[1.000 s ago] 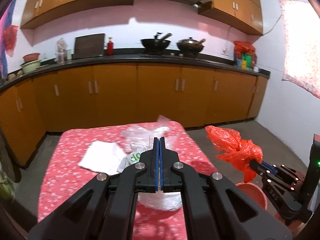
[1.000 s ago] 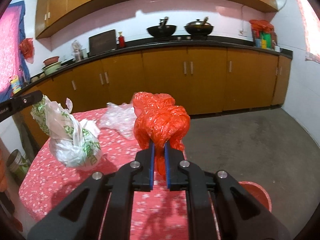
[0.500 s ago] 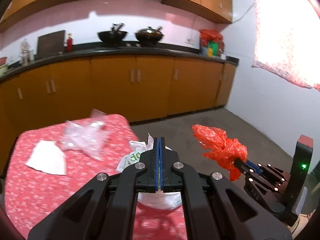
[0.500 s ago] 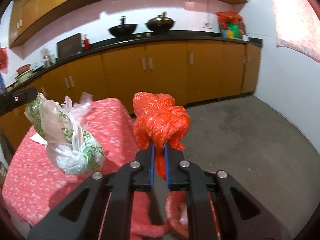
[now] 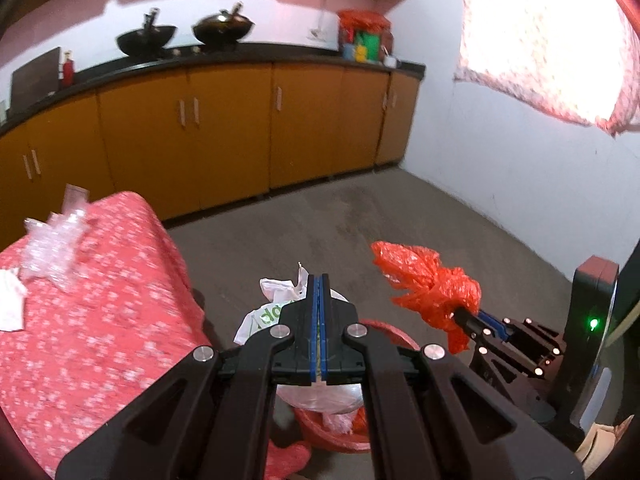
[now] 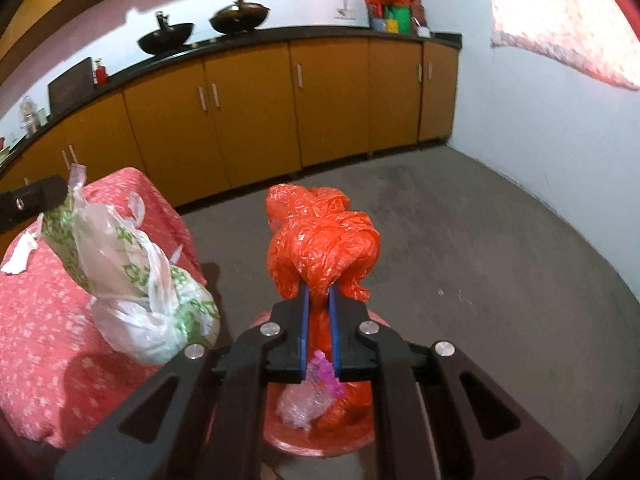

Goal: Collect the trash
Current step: 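Carry the white bag and the red bag to the orange basket, then open both tools over the basket to drop the bags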

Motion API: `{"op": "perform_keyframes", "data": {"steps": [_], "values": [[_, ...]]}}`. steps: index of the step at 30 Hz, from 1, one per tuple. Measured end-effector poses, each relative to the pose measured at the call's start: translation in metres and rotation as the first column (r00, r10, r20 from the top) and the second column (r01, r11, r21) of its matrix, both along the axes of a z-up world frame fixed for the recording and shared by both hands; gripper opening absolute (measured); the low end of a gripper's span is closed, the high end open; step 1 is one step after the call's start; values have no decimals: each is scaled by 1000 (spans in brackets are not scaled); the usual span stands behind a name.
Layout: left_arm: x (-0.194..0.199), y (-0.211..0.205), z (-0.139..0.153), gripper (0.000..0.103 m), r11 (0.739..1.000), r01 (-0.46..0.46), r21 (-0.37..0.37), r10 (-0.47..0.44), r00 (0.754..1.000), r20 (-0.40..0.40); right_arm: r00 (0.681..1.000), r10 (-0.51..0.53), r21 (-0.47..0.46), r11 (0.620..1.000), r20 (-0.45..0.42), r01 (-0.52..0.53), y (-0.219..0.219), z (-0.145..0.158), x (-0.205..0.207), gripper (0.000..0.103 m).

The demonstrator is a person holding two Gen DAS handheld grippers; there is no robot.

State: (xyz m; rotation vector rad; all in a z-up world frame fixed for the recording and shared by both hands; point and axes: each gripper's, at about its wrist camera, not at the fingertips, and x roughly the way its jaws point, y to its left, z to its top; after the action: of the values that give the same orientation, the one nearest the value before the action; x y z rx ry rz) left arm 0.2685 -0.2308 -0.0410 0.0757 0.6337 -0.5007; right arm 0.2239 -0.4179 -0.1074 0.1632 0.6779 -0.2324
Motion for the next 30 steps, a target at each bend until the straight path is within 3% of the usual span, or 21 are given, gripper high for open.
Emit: {"op": "perform_keyframes", "data": {"steps": [12,17,20,21,22,30], "values": [[6,-53,-49,0,995,61,73,-54,994,-92,998,-15,67,998,-59,19,-26,-38,12,11],[10,-62,-63,1,993,65,98,-53,992,-118,998,10,79,997,-65,-5,-21,-45,16,18],[13,-61,-69,13,993,59,103,-45,989,-138,998,9,77,997,-65,-4,-22,-49,13,31],[14,-60,-71,27,993,53,104,-38,989,-141,998,7,79,997,-66,-2,-24,-50,11,32],[14,-58,-71,33,994,46,100,-31,989,-141,998,1,83,997,-68,5,-26,-51,10,32],[12,-28,-52,33,997,-15,81,23,995,-99,997,-19,83,996,-74,25,-30,-50,5,32]]}}
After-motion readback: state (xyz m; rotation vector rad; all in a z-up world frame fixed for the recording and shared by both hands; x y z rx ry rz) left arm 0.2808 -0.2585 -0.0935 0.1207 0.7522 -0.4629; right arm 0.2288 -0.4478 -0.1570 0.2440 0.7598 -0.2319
